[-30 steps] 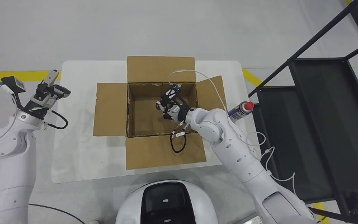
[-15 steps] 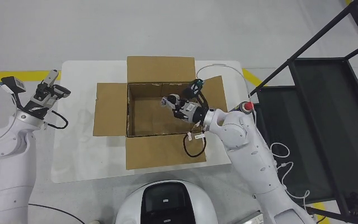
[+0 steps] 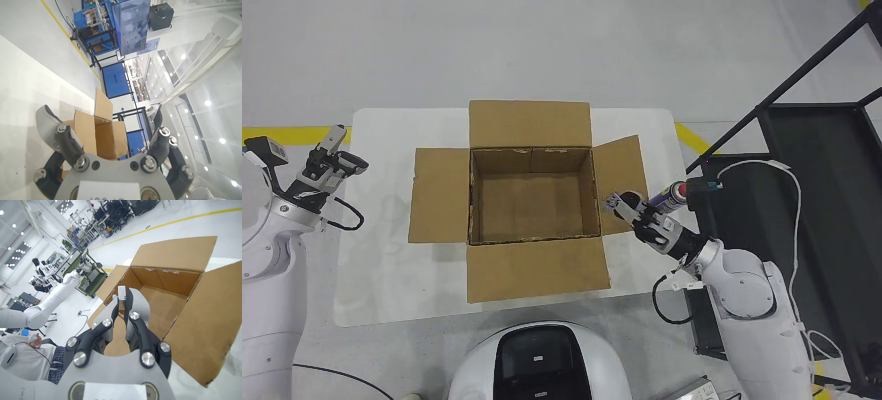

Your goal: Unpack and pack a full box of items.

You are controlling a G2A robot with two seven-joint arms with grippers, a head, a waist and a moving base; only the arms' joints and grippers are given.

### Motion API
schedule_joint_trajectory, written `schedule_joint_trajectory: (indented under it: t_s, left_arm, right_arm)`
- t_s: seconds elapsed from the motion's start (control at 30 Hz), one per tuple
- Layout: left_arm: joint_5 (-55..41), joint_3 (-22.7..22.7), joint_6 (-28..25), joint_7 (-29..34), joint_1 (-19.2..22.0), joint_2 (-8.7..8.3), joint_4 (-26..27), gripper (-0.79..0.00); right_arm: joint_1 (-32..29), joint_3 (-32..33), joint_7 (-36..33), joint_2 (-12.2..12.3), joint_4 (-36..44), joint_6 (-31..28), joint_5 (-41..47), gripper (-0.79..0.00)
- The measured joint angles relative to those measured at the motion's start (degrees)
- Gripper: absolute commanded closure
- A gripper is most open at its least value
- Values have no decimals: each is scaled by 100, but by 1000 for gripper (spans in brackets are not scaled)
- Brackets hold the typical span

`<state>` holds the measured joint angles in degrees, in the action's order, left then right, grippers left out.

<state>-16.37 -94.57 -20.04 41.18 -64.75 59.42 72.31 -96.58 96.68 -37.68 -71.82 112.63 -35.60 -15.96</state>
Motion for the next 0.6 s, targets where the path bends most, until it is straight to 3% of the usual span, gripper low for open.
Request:
schedule_joint_trajectory:
  t_s: [0.6]
  left_arm:
    - [0,0,0,0,0,0,0,-785]
  right_arm:
    - [-11,-41,-23,14,-16,-19,160,0]
